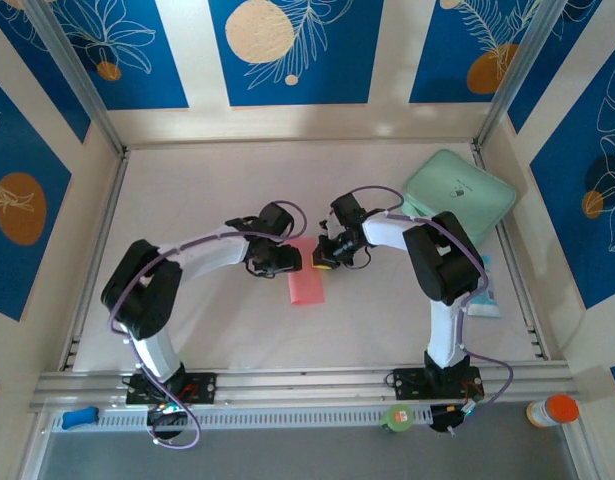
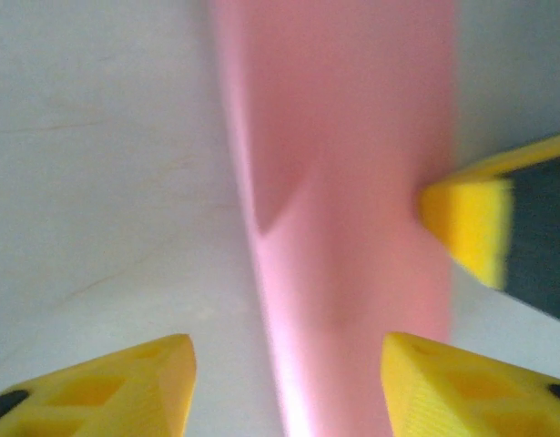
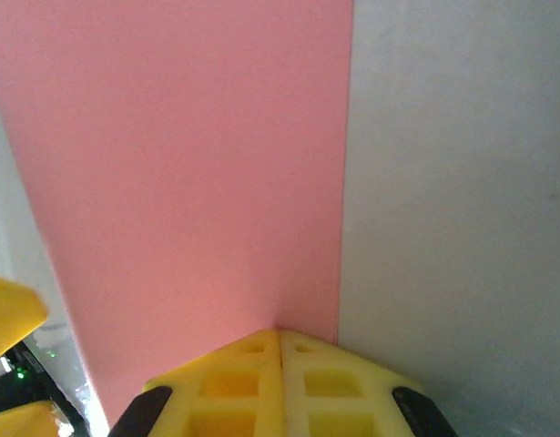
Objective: Fold a paper plane with a square sheet of paper (pick it up from the middle)
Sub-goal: First fold the square sheet of paper in half at the center of the table.
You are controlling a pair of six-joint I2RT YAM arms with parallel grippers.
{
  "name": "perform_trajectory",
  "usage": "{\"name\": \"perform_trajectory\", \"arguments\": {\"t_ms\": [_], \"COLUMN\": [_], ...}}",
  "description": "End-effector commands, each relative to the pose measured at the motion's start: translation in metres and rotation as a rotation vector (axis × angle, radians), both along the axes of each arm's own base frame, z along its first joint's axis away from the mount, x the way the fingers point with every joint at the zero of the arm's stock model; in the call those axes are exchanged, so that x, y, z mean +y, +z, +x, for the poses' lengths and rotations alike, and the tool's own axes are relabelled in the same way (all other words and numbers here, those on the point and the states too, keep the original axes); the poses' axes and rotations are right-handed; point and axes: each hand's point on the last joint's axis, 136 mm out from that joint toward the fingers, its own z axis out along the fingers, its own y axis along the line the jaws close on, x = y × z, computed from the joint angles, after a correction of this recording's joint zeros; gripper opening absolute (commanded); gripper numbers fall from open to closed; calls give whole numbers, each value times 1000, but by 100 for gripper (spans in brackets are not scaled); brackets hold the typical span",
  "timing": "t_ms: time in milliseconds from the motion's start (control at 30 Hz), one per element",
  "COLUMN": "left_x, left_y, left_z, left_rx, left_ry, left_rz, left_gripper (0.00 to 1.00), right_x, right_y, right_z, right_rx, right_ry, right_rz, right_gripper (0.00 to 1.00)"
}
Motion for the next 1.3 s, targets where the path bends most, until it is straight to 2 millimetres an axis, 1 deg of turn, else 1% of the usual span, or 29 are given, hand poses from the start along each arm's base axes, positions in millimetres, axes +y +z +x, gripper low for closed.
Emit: {"name": "perform_trajectory", "arguments": {"t_ms": [0, 67, 167, 267, 367, 533, 733, 833, 967, 1100, 1267], "left_x": [-28, -39, -46, -44, -40, -41, -27, -21, -14, 0, 33], "left_y": [20, 21, 18, 4, -7, -11, -30, -34, -44, -55, -70], "left_z": [3, 4, 7, 6, 6, 13, 13, 15, 11, 4, -7], "left_rx": [5, 26, 45, 93, 131, 138, 168, 169, 185, 190, 203], "left_ry": [-25, -31, -22, 2, 32, 55, 85, 94, 84, 76, 70], "left_rz": [-191, -251, -272, -245, -241, -269, -251, -260, -246, -224, -148], "left_gripper": [50, 44, 35, 26, 20, 18, 18, 18, 18, 19, 19], "right_x": [-32, -33, -34, -34, -33, -36, -39, -40, -41, -42, -45], "right_y": [-53, -53, -54, -56, -57, -62, -66, -68, -70, -72, -75], "right_z": [-22, -21, -20, -21, -21, -23, -25, -26, -27, -28, -31], "right_rx": [68, 66, 67, 82, 92, 104, 110, 114, 121, 124, 130], "right_ry": [41, 44, 42, 34, 26, 23, 27, 27, 27, 27, 24], "right_rz": [-197, -207, -218, -219, -219, -240, -255, -262, -266, -271, -288], "right_gripper": [2, 2, 2, 2, 2, 2, 2, 2, 2, 2, 1]}}
